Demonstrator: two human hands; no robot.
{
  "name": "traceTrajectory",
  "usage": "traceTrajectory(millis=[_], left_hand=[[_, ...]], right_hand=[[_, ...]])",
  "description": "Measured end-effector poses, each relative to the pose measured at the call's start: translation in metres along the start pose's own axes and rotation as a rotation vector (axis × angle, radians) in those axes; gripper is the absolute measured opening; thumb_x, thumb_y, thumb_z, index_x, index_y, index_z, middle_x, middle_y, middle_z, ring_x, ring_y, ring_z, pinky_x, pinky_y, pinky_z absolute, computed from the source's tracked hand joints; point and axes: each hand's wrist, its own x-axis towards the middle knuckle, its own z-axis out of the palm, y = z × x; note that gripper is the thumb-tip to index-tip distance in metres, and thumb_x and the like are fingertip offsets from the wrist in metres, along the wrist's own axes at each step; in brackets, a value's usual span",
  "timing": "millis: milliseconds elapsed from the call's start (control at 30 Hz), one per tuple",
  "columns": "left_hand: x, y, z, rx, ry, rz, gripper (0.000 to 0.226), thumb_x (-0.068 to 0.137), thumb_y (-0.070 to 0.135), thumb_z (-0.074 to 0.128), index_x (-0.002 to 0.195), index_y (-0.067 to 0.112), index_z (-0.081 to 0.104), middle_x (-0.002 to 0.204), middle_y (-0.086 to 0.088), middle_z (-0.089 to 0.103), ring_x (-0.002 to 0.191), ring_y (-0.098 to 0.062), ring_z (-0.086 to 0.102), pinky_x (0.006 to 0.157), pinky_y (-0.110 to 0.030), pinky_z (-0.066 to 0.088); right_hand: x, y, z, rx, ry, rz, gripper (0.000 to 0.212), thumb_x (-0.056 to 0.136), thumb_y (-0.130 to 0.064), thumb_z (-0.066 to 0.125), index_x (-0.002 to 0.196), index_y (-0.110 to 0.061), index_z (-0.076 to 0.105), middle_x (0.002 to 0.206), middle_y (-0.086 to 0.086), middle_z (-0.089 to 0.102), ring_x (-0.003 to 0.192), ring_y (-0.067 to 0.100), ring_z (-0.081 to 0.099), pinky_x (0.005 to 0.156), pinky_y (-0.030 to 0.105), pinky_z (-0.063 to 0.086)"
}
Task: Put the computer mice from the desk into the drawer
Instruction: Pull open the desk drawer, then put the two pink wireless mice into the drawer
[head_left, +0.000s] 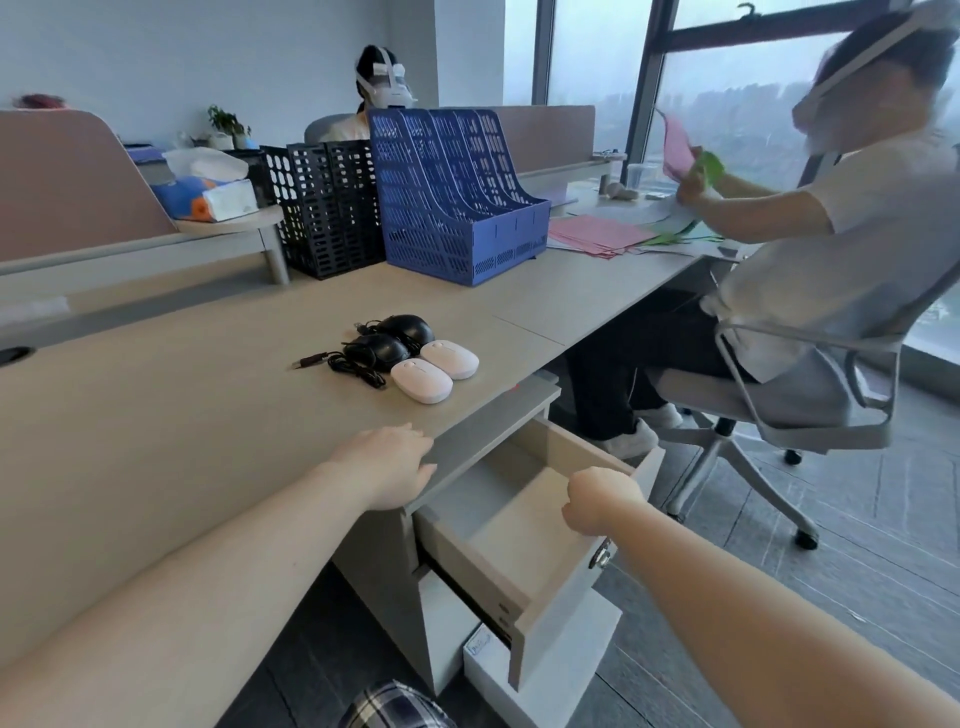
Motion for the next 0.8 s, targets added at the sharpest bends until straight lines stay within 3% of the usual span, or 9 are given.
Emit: traceTrajectory(millis=[133,267,333,400,467,567,633,733,800], left_hand=[[-0.002,-0.002,0.007,-0.042,0.013,-0.053,0.041,0.100,0.035,0.037,0.133,0.012,0.048,0.143,-0.006,0.046,0.132,-0.027,0.041,0.106,-0.044,0.037],[-0.004,-0.004,0.010,-0.066,0.037,-0.062,0.040,0.099,0.036,0.037,0.129,0.013,0.050,0.138,-0.005,0.050,0.126,-0.029,0.046,0.103,-0.045,0.041],[-0.003,-0.004,0.008,-0.072,0.063,-0.049,0.033,0.099,0.037,0.037,0.113,0.013,0.055,0.127,-0.004,0.057,0.116,-0.029,0.052,0.095,-0.043,0.045],[-0.002,-0.004,0.003,-0.061,0.095,-0.045,0.026,0.099,0.036,0.038,0.088,0.013,0.047,0.114,-0.006,0.061,0.105,-0.031,0.056,0.084,-0.038,0.046],[-0.001,-0.003,-0.003,-0.045,0.125,-0.043,0.027,0.100,0.034,0.039,0.079,0.017,0.041,0.107,-0.009,0.062,0.098,-0.032,0.056,0.077,-0.036,0.043],[0.003,-0.006,-0.008,-0.033,0.180,-0.046,0.026,0.100,0.034,0.037,0.086,0.016,0.052,0.108,-0.007,0.063,0.097,-0.030,0.057,0.071,-0.035,0.040],[0.010,-0.010,-0.008,-0.025,0.231,-0.064,0.028,0.099,0.035,0.037,0.096,0.016,0.057,0.112,-0.005,0.061,0.101,-0.029,0.057,0.072,-0.035,0.040],[0.021,-0.016,-0.009,-0.049,0.326,-0.112,0.032,0.098,0.041,0.040,0.114,0.017,0.053,0.122,-0.004,0.053,0.110,-0.027,0.053,0.077,-0.036,0.044],[0.031,-0.020,-0.007,-0.089,0.347,-0.152,0.044,0.095,0.048,0.044,0.131,0.022,0.042,0.134,-0.003,0.042,0.116,-0.027,0.046,0.079,-0.038,0.045]], right_hand=[[-0.017,0.018,0.009,-0.029,-0.011,0.050,0.015,0.089,-0.018,0.044,0.080,-0.012,0.055,0.074,-0.001,0.053,0.074,0.024,0.054,0.062,0.027,0.045],[-0.026,0.028,0.013,-0.060,-0.036,0.091,0.023,0.089,-0.018,0.044,0.092,-0.011,0.066,0.078,0.000,0.055,0.075,0.024,0.055,0.062,0.027,0.045],[-0.025,0.027,0.014,-0.076,-0.049,0.081,0.028,0.090,-0.019,0.044,0.100,-0.009,0.068,0.084,0.001,0.056,0.075,0.024,0.055,0.062,0.028,0.045],[-0.021,0.023,0.013,-0.084,-0.032,0.060,0.030,0.093,-0.023,0.043,0.102,-0.008,0.068,0.087,0.001,0.057,0.077,0.025,0.056,0.063,0.029,0.046],[-0.016,0.017,0.008,-0.074,-0.007,0.027,0.035,0.096,-0.028,0.041,0.106,-0.008,0.067,0.093,0.004,0.061,0.084,0.027,0.060,0.066,0.029,0.045],[-0.003,0.003,-0.002,-0.064,0.050,-0.033,0.037,0.097,-0.032,0.038,0.106,-0.010,0.067,0.105,0.005,0.065,0.097,0.027,0.063,0.067,0.029,0.043],[0.007,-0.006,-0.012,-0.045,0.091,-0.063,0.036,0.096,-0.031,0.038,0.098,-0.012,0.068,0.093,0.003,0.060,0.085,0.025,0.058,0.066,0.029,0.044],[0.023,-0.022,-0.031,0.033,0.216,-0.073,0.032,0.096,-0.030,0.036,0.079,-0.012,0.057,0.081,0.001,0.054,0.074,0.024,0.052,0.063,0.028,0.043],[0.033,-0.034,-0.047,0.140,0.371,-0.077,0.033,0.096,-0.032,0.037,0.078,-0.011,0.055,0.077,0.000,0.053,0.074,0.024,0.054,0.061,0.027,0.040]])
